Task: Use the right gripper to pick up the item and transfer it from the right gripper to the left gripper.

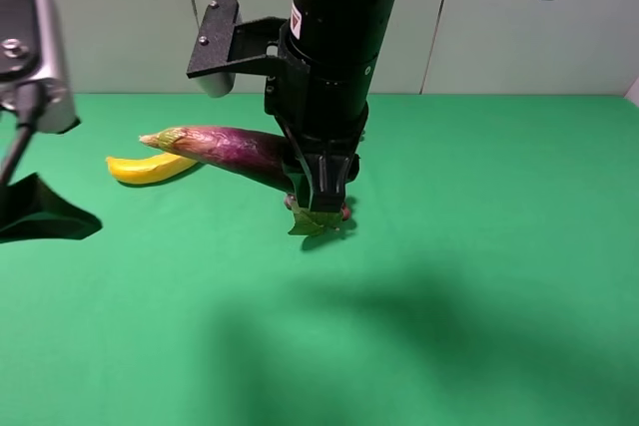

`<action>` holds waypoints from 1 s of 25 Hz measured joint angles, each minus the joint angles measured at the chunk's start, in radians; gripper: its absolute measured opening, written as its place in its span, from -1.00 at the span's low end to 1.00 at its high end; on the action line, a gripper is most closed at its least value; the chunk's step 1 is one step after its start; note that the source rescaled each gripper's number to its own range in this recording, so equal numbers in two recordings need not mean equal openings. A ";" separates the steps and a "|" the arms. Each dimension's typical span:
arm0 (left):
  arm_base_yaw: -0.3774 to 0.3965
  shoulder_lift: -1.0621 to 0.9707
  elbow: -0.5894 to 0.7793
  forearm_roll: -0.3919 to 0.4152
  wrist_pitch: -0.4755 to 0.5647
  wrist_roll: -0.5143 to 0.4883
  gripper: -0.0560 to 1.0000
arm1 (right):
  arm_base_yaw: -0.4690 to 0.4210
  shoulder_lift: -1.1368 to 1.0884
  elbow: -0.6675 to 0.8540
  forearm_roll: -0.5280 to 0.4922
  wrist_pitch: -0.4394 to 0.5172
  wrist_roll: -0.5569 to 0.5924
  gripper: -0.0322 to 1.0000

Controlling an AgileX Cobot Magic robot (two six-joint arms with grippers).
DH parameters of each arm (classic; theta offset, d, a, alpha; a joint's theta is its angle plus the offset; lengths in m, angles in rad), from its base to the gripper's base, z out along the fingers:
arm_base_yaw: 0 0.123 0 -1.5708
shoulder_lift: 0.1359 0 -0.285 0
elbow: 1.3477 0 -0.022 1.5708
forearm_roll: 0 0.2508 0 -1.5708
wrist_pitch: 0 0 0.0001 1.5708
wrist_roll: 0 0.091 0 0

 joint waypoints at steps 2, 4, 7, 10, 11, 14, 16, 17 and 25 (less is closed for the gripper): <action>-0.020 0.032 -0.016 0.000 -0.021 0.023 0.93 | 0.000 0.000 0.000 0.007 0.000 -0.007 -0.94; -0.032 0.054 -0.025 0.000 -0.038 0.037 0.93 | 0.000 0.000 0.000 0.018 0.000 -0.016 -0.94; -0.037 0.061 -0.027 0.000 -0.067 0.049 0.92 | 0.000 0.000 0.000 0.044 0.001 -0.036 -0.94; -0.037 0.061 -0.028 0.000 -0.087 0.052 0.92 | 0.000 0.000 0.000 0.065 0.001 -0.056 -0.94; -0.037 0.061 -0.028 -0.001 -0.090 0.052 0.92 | 0.000 0.000 0.000 0.069 0.001 -0.060 -0.94; -0.037 0.063 -0.028 -0.021 -0.101 0.060 0.92 | 0.000 0.000 0.000 0.074 0.001 -0.064 -0.94; -0.038 0.073 -0.028 -0.043 -0.102 0.077 0.90 | 0.000 0.000 0.000 0.075 -0.002 -0.074 -0.94; -0.041 0.082 -0.028 -0.051 -0.102 0.086 0.89 | 0.000 0.000 0.000 0.075 -0.005 -0.082 -0.94; -0.041 0.168 -0.028 -0.115 -0.137 0.162 0.84 | 0.000 0.000 0.000 0.112 -0.039 -0.150 -0.94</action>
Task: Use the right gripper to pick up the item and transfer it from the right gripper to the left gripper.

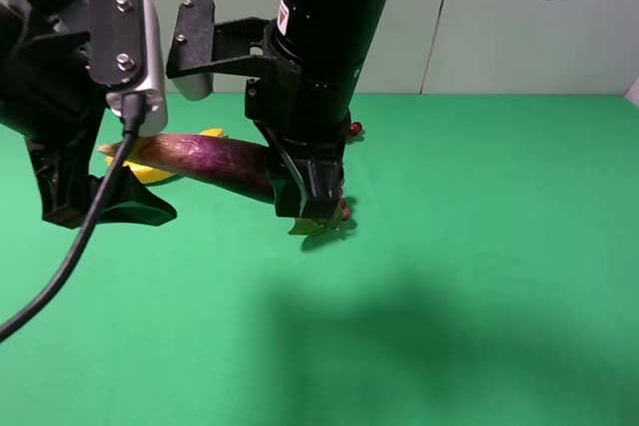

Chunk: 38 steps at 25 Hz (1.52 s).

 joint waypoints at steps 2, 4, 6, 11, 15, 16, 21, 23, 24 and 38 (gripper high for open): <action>0.000 0.011 0.000 0.000 0.000 0.014 0.82 | 0.000 0.000 0.000 0.005 -0.001 -0.024 -0.94; 0.000 0.015 0.000 -0.001 0.000 0.026 0.80 | -0.002 0.002 0.000 0.011 -0.001 -0.040 -0.94; 0.000 0.015 0.000 -0.010 -0.005 0.037 0.77 | -0.003 0.002 0.000 0.020 -0.001 -0.052 -0.94; 0.000 0.015 0.000 -0.057 -0.011 0.080 0.56 | -0.008 0.002 0.001 0.031 0.000 -0.076 -0.94; 0.000 0.015 0.000 -0.080 -0.013 0.126 0.42 | -0.008 0.002 0.001 0.035 0.002 -0.078 -0.94; 0.000 0.015 0.000 -0.084 -0.013 0.129 0.41 | -0.008 0.002 0.001 0.036 0.002 -0.078 -0.94; 0.000 0.015 0.000 -0.088 -0.013 0.133 0.13 | -0.008 0.002 0.001 0.036 0.002 -0.078 -0.94; 0.000 0.015 0.000 -0.089 -0.013 0.133 0.00 | -0.008 0.002 0.001 0.036 0.002 -0.078 -0.94; 0.000 0.015 0.000 -0.089 -0.013 0.133 -0.08 | -0.008 0.002 0.001 0.036 0.002 -0.078 -0.94; 0.002 0.015 0.000 -0.126 -0.019 0.151 -0.88 | -0.008 -0.001 0.001 0.033 0.006 -0.078 -0.94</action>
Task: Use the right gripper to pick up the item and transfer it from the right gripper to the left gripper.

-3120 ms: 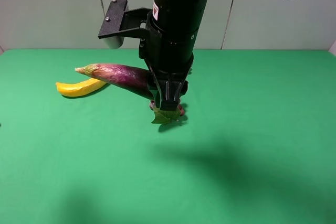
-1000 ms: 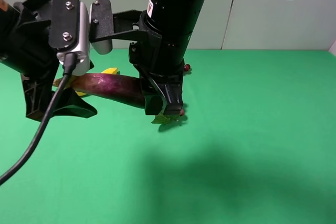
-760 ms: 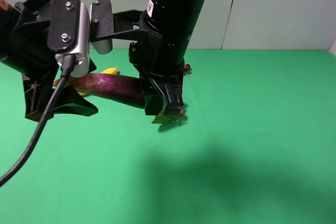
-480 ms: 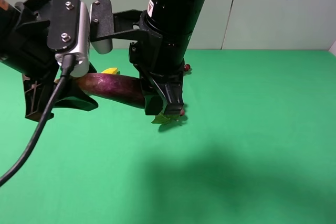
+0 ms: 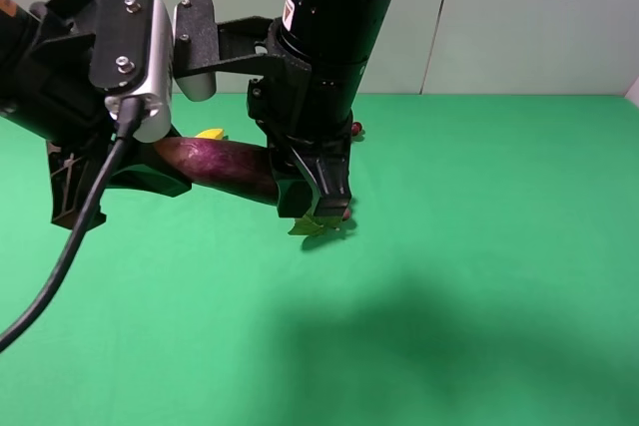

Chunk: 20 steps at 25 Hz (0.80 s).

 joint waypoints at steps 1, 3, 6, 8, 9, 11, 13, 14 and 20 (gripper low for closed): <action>0.001 0.000 0.000 -0.001 0.001 0.001 -0.88 | 0.000 0.000 0.000 0.000 0.000 0.000 -0.94; 0.001 0.000 0.000 -0.002 0.001 0.003 -0.88 | 0.000 0.000 0.000 0.000 0.000 0.000 -0.94; 0.001 0.000 0.000 -0.003 0.001 0.004 -0.88 | 0.000 0.000 0.000 0.000 0.000 0.000 -0.94; 0.001 0.000 0.000 -0.003 0.001 0.005 -0.88 | 0.000 0.000 0.000 0.000 0.000 0.003 -0.94; 0.001 0.000 0.000 -0.004 0.001 0.007 -0.88 | 0.000 0.000 0.000 0.000 0.001 0.009 -0.94; 0.001 0.000 0.000 -0.004 -0.003 0.008 -0.88 | 0.000 0.000 0.000 -0.001 0.007 0.047 -0.21; 0.002 0.004 0.000 -0.029 -0.025 0.007 -0.88 | 0.000 0.002 0.000 0.011 -0.018 0.115 0.58; -0.002 0.006 0.000 -0.043 -0.031 0.007 -0.88 | 0.005 0.003 0.000 0.019 -0.030 0.135 0.72; -0.002 0.006 0.000 -0.052 -0.038 0.007 -0.88 | 0.008 0.003 0.000 0.019 -0.038 0.167 0.99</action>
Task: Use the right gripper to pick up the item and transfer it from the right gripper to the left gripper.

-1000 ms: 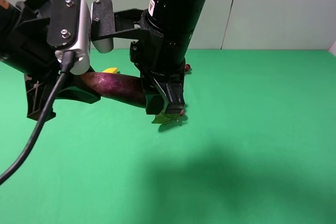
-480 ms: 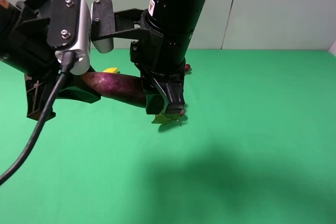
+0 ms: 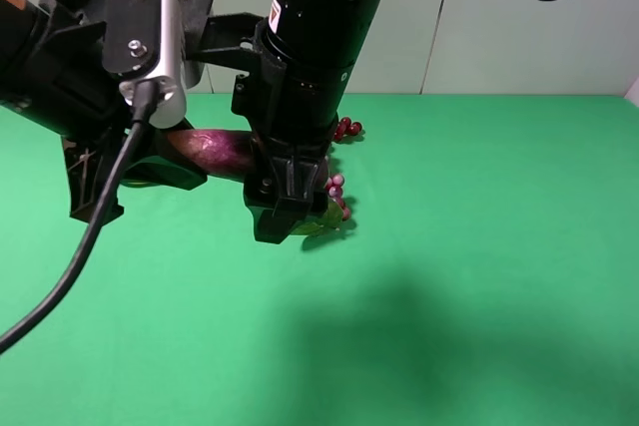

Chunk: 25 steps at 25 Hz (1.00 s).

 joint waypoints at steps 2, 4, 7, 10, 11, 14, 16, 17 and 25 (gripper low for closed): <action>0.000 0.000 0.000 0.000 0.000 0.000 -0.88 | 0.000 -0.001 0.000 0.000 0.001 0.000 1.00; 0.000 0.000 0.000 -0.004 -0.003 0.000 -0.88 | 0.000 -0.007 0.000 -0.002 0.002 0.003 1.00; 0.000 0.000 -0.005 -0.012 -0.009 0.000 -0.88 | 0.000 -0.028 0.000 -0.030 0.007 0.013 1.00; -0.001 -0.001 -0.010 -0.024 -0.013 0.000 -0.88 | 0.000 -0.058 0.002 -0.075 0.027 0.038 1.00; -0.001 -0.001 -0.011 -0.027 -0.014 0.000 -0.88 | 0.000 -0.067 0.002 -0.090 0.038 0.050 1.00; -0.001 -0.001 -0.012 -0.038 -0.022 -0.003 -0.88 | 0.000 -0.090 0.002 -0.125 0.057 0.080 1.00; -0.001 -0.002 -0.013 -0.043 -0.023 -0.003 -0.88 | 0.000 -0.098 0.002 -0.146 0.067 0.097 1.00; -0.001 -0.002 -0.011 -0.026 -0.016 -0.002 -0.88 | 0.000 -0.107 0.002 -0.144 0.062 0.105 1.00; -0.001 0.005 -0.005 0.007 -0.001 -0.001 -0.88 | 0.001 -0.140 -0.004 -0.169 0.082 0.149 1.00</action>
